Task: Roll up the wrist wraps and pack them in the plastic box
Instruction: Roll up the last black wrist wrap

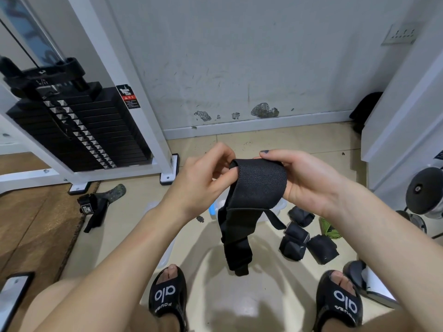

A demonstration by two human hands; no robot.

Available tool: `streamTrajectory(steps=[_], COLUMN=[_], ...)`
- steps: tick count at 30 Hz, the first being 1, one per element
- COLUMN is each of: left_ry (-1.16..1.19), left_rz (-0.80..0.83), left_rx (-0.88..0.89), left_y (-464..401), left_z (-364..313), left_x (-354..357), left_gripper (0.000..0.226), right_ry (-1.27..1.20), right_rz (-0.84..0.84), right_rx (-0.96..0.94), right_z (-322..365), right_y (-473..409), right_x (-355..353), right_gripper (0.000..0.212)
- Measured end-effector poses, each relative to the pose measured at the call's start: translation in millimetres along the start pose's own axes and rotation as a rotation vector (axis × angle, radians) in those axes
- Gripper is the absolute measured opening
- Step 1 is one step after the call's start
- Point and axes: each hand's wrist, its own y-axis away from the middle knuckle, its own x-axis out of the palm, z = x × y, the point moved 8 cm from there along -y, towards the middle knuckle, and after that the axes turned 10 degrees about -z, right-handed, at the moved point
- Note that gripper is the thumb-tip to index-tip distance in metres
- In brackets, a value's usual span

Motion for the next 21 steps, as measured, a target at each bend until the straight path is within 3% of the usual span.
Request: streamTrajectory(steps=[4, 9, 12, 16, 21], left_ry=[-0.010, -0.045, -0.096, -0.038, 0.107], left_rz=[-0.030, -0.030, -0.055, -0.115, -0.155], left_rx=[-0.013, 0.011, 0.034, -0.088, -0.221], left_y=[-2.3, -3.6, -5.9, -11.4, -14.5], left_z=[1.4, 1.2, 0.3, 10.8, 16.8], left_x=[-0.7, -2.0, -6.1, -14.8, -18.4], left_gripper=[0.011, 0.013, 0.020, 0.035, 0.045], right_ry=[-0.043, -0.018, 0.106, 0.352, 0.381], right_rz=[0.021, 0.046, 0.079, -0.052, -0.092], right_rx=[0.003, -0.012, -0.079, -0.248, -0.347], right_z=[2.8, 2.1, 3.6, 11.3, 17.2], right_y=[-1.0, 4.4, 6.5, 4.6, 4.5], right_x=[-0.2, 6.5, 9.7, 0.0, -0.2], right_gripper=[0.030, 0.009, 0.025, 0.041, 0.048])
